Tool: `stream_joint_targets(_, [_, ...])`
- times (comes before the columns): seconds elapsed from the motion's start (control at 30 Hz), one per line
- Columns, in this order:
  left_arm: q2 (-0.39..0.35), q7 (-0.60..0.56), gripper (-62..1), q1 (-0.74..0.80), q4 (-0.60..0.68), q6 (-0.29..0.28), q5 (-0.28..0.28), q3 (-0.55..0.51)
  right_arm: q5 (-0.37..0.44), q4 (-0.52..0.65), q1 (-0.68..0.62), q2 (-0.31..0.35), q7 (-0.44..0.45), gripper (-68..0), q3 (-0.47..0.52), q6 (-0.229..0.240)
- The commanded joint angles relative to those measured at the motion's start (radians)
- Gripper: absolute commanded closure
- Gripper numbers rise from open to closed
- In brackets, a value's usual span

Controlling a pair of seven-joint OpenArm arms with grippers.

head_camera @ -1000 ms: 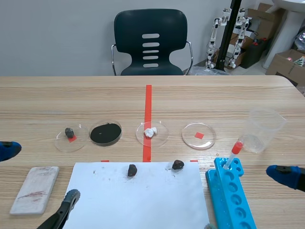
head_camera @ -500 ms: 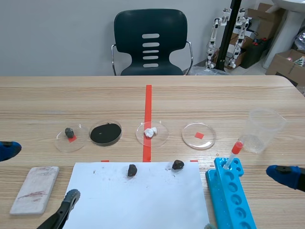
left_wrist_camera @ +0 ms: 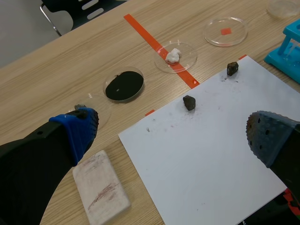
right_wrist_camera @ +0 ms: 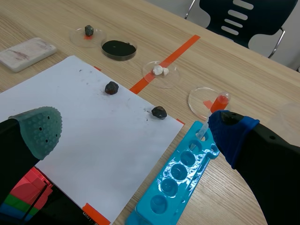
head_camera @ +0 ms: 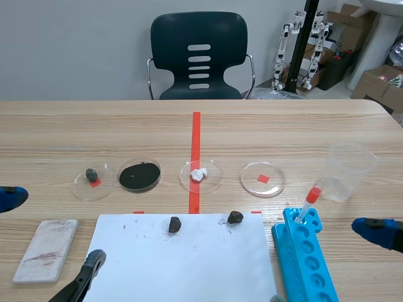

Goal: Return to the home posture

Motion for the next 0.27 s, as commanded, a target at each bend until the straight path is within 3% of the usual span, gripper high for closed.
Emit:
stream_joint_targets(0.0, [0.005,-0.021,-62.3,-0.003,0.026,-0.002,-0.008,0.001,0.007,0.014,0.001,0.000,0.015,-67.9,0.004,-0.004])
stream_joint_targets(0.23, [0.005,-0.021,-62.3,-0.014,0.026,-0.002,-0.008,0.001,0.007,0.014,0.001,0.000,0.015,-67.9,0.004,-0.004])
